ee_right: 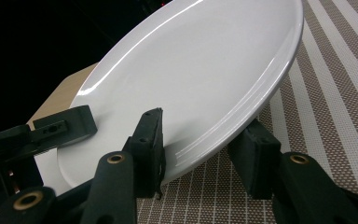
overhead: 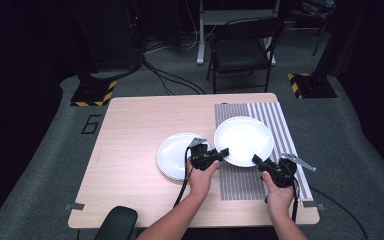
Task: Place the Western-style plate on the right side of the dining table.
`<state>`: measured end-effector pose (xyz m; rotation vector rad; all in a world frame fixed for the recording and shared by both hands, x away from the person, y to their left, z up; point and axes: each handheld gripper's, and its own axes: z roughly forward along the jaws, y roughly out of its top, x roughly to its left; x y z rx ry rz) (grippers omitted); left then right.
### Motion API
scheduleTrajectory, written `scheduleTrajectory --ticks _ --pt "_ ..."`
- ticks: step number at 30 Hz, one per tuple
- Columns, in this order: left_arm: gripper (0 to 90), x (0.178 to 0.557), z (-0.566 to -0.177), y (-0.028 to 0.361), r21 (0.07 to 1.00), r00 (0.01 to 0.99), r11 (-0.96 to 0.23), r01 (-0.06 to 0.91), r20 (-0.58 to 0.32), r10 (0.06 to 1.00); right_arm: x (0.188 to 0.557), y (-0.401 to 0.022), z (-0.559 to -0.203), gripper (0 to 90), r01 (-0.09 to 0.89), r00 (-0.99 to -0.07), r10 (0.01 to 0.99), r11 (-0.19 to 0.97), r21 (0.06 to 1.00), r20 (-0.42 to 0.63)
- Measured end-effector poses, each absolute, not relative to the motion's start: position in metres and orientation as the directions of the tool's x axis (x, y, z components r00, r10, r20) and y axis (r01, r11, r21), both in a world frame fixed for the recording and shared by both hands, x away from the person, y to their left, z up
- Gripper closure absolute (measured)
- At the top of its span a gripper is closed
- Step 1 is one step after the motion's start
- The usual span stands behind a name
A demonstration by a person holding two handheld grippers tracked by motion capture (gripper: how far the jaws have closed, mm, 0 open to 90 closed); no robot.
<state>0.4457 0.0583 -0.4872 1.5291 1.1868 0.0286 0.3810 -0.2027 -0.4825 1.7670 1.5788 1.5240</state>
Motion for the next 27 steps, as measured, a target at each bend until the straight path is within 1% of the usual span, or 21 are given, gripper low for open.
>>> scheduleTrajectory --ticks 13,27 --pt "59.7 0.452 -0.491 0.053 0.748 0.498 0.139 0.649 -0.555 0.666 0.383 -0.207 -0.486 55.6 0.51 -0.167 0.861 -0.342 0.789 0.481" --pt "61.5 0.457 -0.5 0.048 0.724 0.478 0.147 0.674 -0.579 0.66 0.385 -0.212 -0.495 55.8 0.526 -0.135 0.857 -0.363 0.769 0.497"
